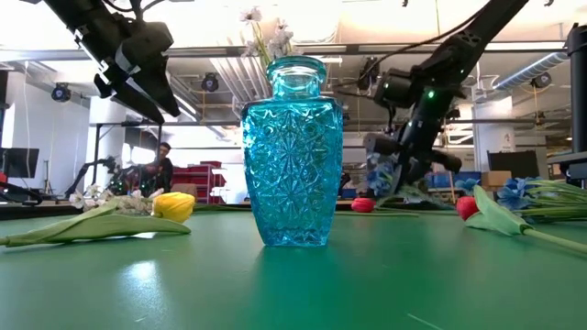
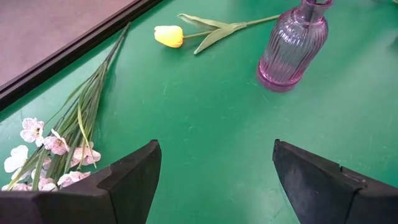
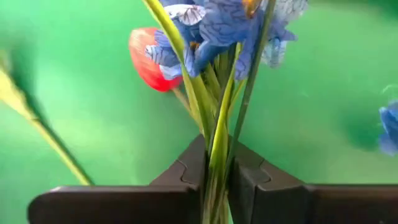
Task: Sort flowers into vase by color
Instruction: Put the top blue flowers into the blue vase
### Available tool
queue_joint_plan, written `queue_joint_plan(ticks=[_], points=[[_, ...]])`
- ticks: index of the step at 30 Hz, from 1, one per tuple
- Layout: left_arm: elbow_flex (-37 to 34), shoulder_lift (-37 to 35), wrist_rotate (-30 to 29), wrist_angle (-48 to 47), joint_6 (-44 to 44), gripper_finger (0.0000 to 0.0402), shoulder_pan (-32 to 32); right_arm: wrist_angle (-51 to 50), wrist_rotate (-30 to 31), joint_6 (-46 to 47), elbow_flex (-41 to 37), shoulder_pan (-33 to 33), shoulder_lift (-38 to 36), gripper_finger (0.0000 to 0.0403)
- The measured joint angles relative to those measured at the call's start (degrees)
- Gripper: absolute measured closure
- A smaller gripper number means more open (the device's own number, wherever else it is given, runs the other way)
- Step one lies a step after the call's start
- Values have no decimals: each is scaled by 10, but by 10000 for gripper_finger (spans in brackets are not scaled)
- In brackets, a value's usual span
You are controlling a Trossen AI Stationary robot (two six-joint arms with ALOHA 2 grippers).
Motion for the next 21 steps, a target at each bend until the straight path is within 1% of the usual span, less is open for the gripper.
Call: queue_joint_plan(ticks=[7, 12, 15, 21], points=[[0, 0, 0, 0, -8, 106, 0, 2, 3, -27, 0, 2, -92, 369], [0, 0, 0, 0, -24, 106, -1, 40, 26, -60, -8, 37, -176, 369], [0, 0, 1, 0, -28, 106, -1, 91, 32, -91, -26, 74, -222, 369], [0, 0, 1, 0, -31, 106, -1, 248, 31, -151, -96, 161, -301, 369]])
